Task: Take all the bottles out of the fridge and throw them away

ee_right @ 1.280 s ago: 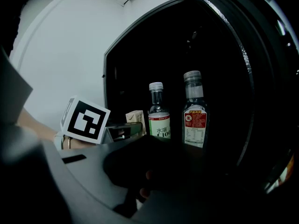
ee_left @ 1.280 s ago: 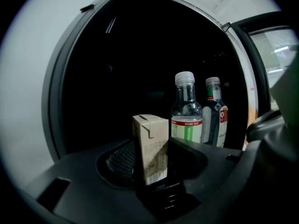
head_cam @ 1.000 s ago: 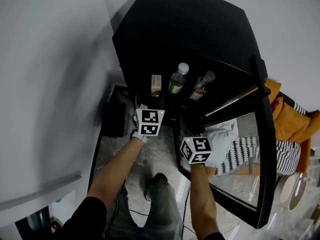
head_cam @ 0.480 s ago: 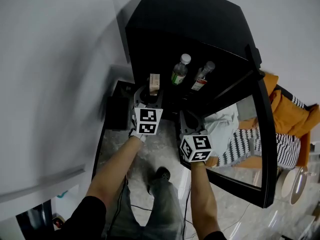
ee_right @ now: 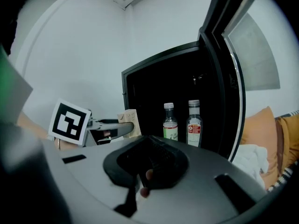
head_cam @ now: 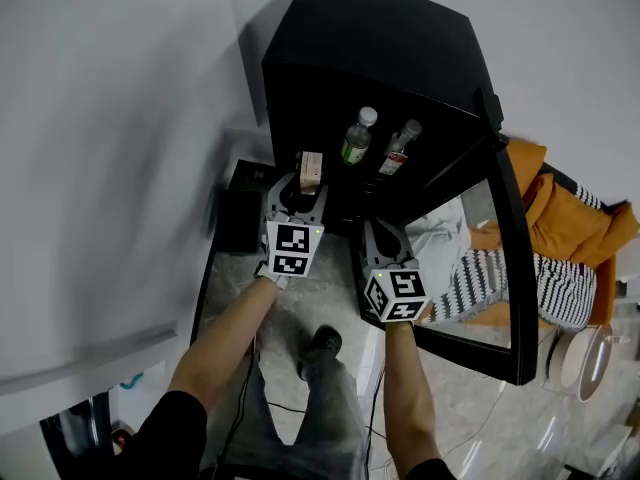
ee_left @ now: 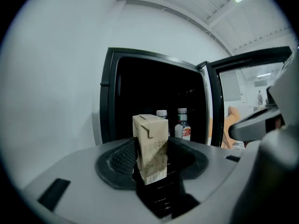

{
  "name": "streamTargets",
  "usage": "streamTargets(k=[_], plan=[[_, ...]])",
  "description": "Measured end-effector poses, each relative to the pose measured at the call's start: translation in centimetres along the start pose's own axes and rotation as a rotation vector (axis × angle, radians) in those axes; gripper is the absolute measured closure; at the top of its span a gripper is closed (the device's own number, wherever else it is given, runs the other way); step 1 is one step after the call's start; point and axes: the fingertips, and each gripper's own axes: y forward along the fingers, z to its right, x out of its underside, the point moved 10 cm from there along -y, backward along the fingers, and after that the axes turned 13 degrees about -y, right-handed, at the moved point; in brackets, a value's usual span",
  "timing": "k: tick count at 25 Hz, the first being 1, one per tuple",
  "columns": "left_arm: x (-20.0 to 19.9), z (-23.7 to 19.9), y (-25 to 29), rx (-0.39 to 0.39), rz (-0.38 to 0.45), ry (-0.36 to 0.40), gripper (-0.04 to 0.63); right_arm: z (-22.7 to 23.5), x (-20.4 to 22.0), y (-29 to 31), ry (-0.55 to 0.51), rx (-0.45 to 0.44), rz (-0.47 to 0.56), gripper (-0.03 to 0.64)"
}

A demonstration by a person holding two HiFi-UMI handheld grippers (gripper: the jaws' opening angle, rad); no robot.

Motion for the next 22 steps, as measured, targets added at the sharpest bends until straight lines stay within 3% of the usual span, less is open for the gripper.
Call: streamTargets(k=[14, 22], plan=[[-14.6, 0.9, -14.8, 0.05, 0.008, -0.028, 0.394, -3.6, -15.4, -6.7, 0.054, -0.017, 0.044, 0.615], [-20.0, -1.1, -20.5, 0.0, 0.068, -0.043, 0.394, -6.1, -20.8, -6.4, 0.035, -0.066, 0.068, 0.615]])
